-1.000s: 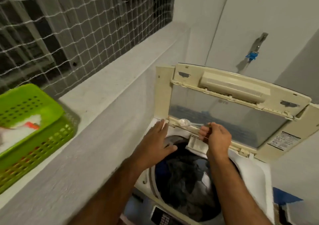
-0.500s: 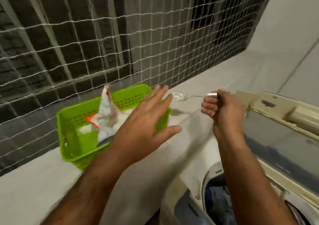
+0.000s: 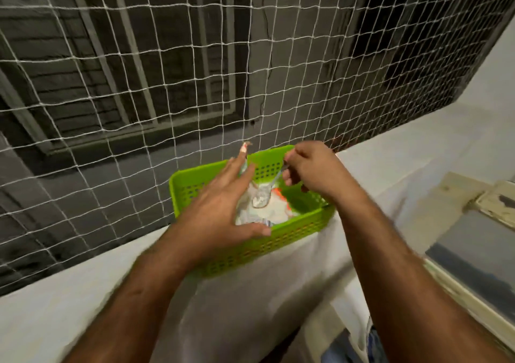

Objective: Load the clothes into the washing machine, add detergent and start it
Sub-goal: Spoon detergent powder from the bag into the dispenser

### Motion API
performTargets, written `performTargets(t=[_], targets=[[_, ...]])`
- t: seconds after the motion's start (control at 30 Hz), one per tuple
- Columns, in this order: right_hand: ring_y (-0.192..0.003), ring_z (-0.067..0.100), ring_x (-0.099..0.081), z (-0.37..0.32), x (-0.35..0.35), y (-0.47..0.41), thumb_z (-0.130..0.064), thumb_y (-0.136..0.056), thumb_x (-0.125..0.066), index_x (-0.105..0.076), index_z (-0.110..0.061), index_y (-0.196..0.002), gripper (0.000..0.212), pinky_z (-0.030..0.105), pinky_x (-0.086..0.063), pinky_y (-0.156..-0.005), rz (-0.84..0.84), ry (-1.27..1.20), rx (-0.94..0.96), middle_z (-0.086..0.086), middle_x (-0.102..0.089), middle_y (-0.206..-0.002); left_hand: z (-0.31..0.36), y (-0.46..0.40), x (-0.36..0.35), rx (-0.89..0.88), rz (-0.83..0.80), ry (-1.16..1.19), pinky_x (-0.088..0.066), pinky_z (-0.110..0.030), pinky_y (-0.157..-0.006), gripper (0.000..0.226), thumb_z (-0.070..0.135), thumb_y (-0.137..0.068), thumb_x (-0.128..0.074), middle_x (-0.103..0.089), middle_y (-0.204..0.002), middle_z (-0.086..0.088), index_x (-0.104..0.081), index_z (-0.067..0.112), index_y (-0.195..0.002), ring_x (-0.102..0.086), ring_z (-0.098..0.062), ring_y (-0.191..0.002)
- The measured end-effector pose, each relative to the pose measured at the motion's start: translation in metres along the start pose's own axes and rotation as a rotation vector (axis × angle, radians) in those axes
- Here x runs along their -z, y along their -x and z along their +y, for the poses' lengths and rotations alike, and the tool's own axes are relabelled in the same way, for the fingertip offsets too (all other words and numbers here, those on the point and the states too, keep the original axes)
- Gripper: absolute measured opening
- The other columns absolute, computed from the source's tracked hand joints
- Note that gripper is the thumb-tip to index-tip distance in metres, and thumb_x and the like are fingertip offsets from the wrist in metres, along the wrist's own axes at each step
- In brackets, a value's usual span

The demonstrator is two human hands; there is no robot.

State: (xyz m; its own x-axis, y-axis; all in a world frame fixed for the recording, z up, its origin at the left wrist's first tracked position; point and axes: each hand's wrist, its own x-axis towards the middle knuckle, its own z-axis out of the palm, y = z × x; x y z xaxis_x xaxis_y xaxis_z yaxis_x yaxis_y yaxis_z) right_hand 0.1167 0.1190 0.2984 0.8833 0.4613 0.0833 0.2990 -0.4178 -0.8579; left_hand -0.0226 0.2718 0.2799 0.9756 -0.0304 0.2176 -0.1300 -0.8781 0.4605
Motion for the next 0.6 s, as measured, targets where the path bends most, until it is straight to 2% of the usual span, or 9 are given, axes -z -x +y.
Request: performTargets(t=[0.1,0.2,0.27,0.4,0.47,0.6], targets=[[-0.057,0.026,-0.062,0.001,-0.009,-0.009,-0.01,-0.099,-0.042,-0.056,-0.008,-0.073,0.03,0.018,-0.038,-0.037,-0.038,0.118,-0.011,0.012,-0.065,-0.064,0.0,0.0,0.0,0.001,-0.008,0.017,-0.008,-0.027,-0.12,0.113,0.058,-0.07,-0.075,0.014,-0.159,0.014,-0.005,0.025,-0.153,0.006,-0.002,-0.146],[-0.057,0.029,-0.063,0.001,-0.014,-0.012,-0.01,-0.1,-0.041,-0.055,-0.008,-0.073,0.031,0.019,-0.039,-0.038,-0.072,0.16,-0.037,0.016,-0.067,-0.065,-0.002,0.0,-0.001,0.013,-0.007,0.042,-0.009,-0.029,-0.12,0.115,0.068,-0.062,-0.063,0.011,-0.159,0.013,-0.005,0.027,-0.153,0.004,-0.003,-0.147],[-0.051,0.028,-0.059,0.001,-0.017,-0.011,-0.009,-0.101,-0.039,-0.052,-0.008,-0.073,0.031,0.019,-0.04,-0.037,-0.103,0.089,-0.086,0.015,-0.063,-0.061,-0.002,0.0,-0.002,0.021,-0.005,0.046,-0.008,-0.022,-0.116,0.115,0.071,-0.06,-0.06,0.011,-0.159,0.015,-0.006,0.028,-0.153,0.003,0.0,-0.146],[-0.058,0.033,-0.063,0.002,-0.03,-0.008,-0.01,-0.102,-0.037,-0.051,-0.008,-0.076,0.03,0.037,-0.049,-0.054,-0.225,0.016,-0.18,0.017,-0.066,-0.063,-0.002,0.0,-0.002,0.015,0.0,0.049,-0.007,-0.013,-0.106,0.114,0.064,-0.066,-0.073,0.011,-0.159,0.017,-0.008,0.028,-0.153,0.002,0.001,-0.145],[-0.06,0.034,-0.065,0.001,-0.036,-0.006,-0.012,-0.103,-0.036,-0.05,-0.007,-0.077,0.029,0.034,-0.051,-0.054,-0.271,0.011,-0.215,0.019,-0.068,-0.066,-0.002,0.0,-0.001,0.013,0.005,0.051,-0.007,-0.012,-0.105,0.114,0.064,-0.066,-0.074,0.01,-0.159,0.017,-0.008,0.028,-0.153,0.002,0.0,-0.146],[-0.051,0.028,-0.064,-0.004,-0.04,-0.005,-0.011,-0.102,-0.035,-0.051,-0.006,-0.078,0.029,0.025,-0.051,-0.044,-0.302,0.002,-0.252,0.016,-0.068,-0.063,-0.001,0.001,-0.001,0.014,0.005,0.05,-0.008,-0.013,-0.104,0.115,0.064,-0.066,-0.074,0.009,-0.16,0.016,-0.008,0.028,-0.153,0.0,-0.001,-0.146]])
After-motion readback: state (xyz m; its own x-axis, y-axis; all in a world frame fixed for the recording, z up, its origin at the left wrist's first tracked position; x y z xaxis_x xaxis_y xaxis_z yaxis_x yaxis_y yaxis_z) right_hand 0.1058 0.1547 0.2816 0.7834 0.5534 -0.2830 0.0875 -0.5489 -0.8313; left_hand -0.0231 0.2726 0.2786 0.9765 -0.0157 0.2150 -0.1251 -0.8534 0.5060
